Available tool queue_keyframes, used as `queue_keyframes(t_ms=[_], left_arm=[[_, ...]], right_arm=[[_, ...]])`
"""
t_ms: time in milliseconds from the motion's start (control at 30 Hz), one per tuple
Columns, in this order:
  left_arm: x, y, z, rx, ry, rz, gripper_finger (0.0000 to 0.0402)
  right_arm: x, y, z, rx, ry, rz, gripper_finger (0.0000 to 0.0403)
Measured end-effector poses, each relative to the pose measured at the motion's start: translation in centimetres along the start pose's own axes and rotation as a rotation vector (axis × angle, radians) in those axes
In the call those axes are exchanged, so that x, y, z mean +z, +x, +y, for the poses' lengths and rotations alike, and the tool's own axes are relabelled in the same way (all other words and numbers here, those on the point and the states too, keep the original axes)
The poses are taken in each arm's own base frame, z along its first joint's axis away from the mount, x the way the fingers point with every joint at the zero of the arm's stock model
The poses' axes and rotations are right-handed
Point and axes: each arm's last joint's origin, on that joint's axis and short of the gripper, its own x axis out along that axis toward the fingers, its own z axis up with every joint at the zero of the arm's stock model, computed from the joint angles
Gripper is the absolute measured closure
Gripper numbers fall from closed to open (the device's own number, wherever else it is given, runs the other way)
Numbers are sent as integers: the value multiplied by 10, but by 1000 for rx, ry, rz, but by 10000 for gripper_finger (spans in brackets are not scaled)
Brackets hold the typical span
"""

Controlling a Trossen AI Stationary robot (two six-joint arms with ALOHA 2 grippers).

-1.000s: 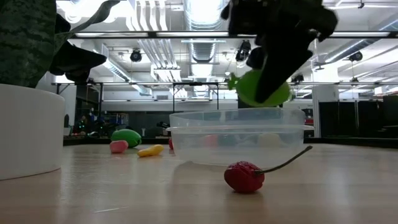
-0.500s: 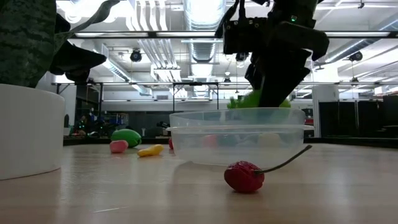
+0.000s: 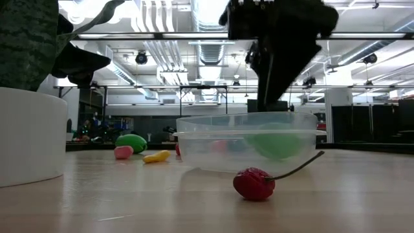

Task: Pick and placing Produce into tupperware
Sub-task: Put the black cherry into the container

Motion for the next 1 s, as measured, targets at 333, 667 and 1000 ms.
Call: queue_keyframes(t_ms=[333,667,1000], left_arm=[[0,0,0,0,0,0,402],[0,0,0,0,1,2,402],[0,0,0,1,34,2,402]], right_arm=[[5,-63,1,4,35,3,101],[-26,-125,36,99,6,-91,106],[-60,-140,88,102,-29,-135,120]])
